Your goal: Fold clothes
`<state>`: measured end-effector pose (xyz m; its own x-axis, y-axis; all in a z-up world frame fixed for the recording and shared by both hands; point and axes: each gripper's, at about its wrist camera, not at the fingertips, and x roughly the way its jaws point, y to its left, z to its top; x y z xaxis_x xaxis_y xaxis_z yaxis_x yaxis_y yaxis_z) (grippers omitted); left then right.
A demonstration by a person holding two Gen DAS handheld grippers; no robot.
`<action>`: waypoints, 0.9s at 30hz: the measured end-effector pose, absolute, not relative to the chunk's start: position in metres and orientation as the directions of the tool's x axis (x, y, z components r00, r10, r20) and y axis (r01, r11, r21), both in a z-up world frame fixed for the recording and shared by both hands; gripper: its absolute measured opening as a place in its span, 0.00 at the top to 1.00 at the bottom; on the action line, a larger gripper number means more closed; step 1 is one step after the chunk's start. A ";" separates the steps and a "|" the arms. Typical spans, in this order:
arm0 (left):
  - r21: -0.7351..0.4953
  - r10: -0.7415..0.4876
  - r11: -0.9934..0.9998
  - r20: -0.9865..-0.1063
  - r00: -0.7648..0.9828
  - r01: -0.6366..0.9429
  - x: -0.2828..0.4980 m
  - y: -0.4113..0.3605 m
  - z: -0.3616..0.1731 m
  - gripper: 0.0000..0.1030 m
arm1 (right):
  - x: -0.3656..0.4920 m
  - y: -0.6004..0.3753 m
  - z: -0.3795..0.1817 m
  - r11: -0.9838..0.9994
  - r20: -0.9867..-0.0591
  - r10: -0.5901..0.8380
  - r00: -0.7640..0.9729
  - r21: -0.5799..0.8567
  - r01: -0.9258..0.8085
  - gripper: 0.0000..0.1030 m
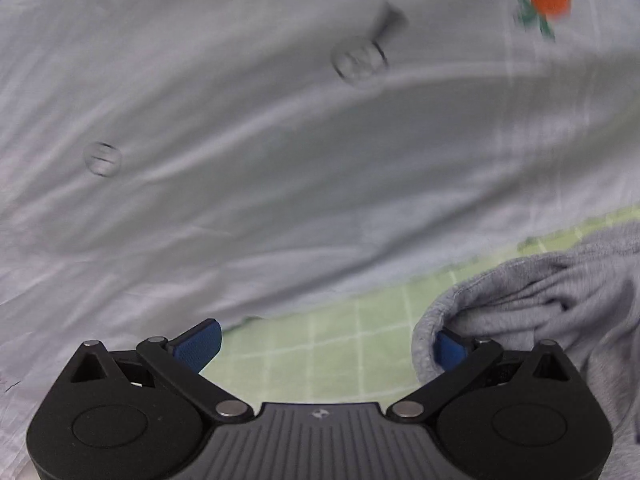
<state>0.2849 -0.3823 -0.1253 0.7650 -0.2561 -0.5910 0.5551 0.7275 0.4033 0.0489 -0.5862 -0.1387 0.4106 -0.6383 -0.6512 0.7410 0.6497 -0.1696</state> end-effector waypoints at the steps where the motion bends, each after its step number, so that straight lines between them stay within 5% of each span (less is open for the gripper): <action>1: 0.381 -0.263 0.752 -0.574 0.775 0.538 0.280 -0.374 -0.115 0.00 | 0.045 -0.580 -0.130 0.647 -0.627 -0.651 0.427 -0.166 0.744 0.00; 12: 0.173 -0.258 0.900 -0.526 0.810 0.400 0.226 -0.267 -0.055 0.00 | -0.013 -0.512 -0.065 0.641 -0.463 -0.711 0.529 -0.118 0.758 0.00; 27: 0.136 -0.247 0.906 -0.603 0.759 0.402 0.145 -0.181 -0.069 0.00 | -0.104 -0.429 -0.074 0.641 -0.485 -0.700 0.525 -0.101 0.761 0.00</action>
